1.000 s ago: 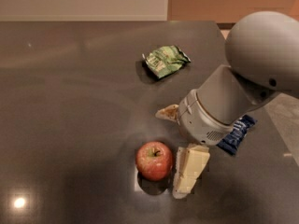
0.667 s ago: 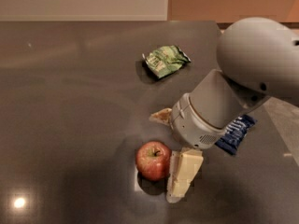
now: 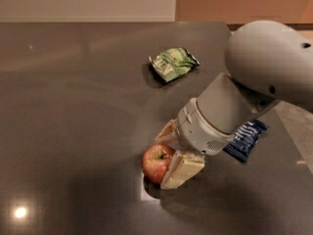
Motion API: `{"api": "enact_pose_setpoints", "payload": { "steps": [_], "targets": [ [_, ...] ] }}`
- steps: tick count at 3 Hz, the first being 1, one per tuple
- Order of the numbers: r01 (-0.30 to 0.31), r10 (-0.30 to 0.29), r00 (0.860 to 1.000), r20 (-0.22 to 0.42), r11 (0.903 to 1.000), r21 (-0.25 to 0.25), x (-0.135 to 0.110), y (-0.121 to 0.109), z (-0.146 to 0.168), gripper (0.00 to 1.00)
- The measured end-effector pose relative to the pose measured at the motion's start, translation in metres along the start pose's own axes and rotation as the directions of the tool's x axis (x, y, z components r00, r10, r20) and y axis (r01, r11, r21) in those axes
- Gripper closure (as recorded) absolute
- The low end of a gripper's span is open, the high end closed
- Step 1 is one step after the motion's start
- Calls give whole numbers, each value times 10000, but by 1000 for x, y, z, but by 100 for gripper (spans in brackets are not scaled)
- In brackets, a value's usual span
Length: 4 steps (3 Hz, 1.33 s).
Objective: Move apple near green jalapeno chip bag
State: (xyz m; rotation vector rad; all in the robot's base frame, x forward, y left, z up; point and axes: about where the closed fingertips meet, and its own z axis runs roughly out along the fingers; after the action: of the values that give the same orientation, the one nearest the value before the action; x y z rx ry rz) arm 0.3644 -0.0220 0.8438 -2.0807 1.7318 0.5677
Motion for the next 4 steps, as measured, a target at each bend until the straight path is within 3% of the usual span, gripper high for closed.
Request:
{"api": "enact_pose_setpoints", "payload": {
  "steps": [1,2,3,4],
  "targets": [
    [-64,64,10000,13,9999,110,2,-2,-7,64],
    [-395,407,9990,-197,9975,584,8,-22,-25,88],
    [-1204,1250,9915,-371,9869,1073,27,-62,-46,100],
    [-2090,2151,9764,-202,9641,1637,47,-105,-64,100]
  ]
}}
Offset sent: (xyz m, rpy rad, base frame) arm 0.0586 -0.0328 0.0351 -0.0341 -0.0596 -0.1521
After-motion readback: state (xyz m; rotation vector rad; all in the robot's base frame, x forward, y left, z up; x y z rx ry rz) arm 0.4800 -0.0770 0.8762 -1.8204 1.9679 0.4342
